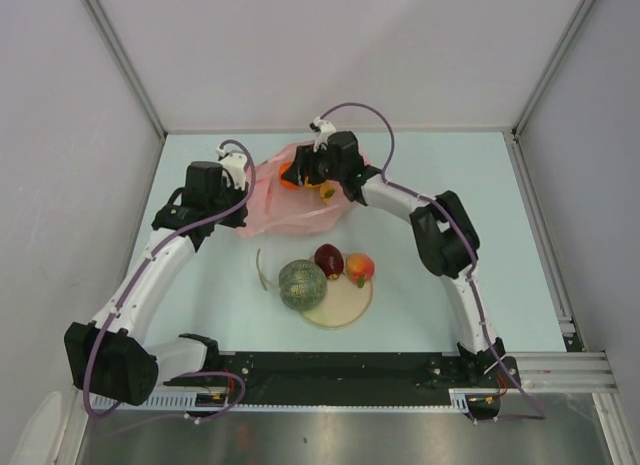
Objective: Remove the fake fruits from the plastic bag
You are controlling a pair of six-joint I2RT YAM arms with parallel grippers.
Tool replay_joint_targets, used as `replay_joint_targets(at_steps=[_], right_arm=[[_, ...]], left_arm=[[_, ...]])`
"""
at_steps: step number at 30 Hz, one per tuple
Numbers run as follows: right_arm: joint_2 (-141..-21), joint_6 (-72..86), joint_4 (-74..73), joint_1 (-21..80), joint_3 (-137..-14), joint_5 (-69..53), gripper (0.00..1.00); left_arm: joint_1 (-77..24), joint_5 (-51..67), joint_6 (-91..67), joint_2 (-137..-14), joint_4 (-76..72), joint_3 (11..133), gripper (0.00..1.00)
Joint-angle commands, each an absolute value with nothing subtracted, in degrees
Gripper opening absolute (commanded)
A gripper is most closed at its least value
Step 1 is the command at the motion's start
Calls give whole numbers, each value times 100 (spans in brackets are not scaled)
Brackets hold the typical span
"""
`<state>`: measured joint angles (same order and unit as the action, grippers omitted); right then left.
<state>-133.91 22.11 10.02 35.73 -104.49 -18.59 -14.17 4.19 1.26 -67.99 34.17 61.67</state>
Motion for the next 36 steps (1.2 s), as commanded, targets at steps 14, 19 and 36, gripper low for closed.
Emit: replay_joint_targets(at_steps=[14, 19, 36], right_arm=[[-10337, -165, 370, 4034, -8587, -3339, 21], [-9372, -1422, -577, 4008, -8052, -3577, 21], [-6743, -5158, -2356, 4315, -4975, -3481, 22]], left_arm=[[-1318, 888, -431, -6548, 2172, 5765, 0], [-1318, 932, -457, -6600, 2030, 5880, 0], [-1318, 1134, -492, -6609, 1934, 5854, 0]])
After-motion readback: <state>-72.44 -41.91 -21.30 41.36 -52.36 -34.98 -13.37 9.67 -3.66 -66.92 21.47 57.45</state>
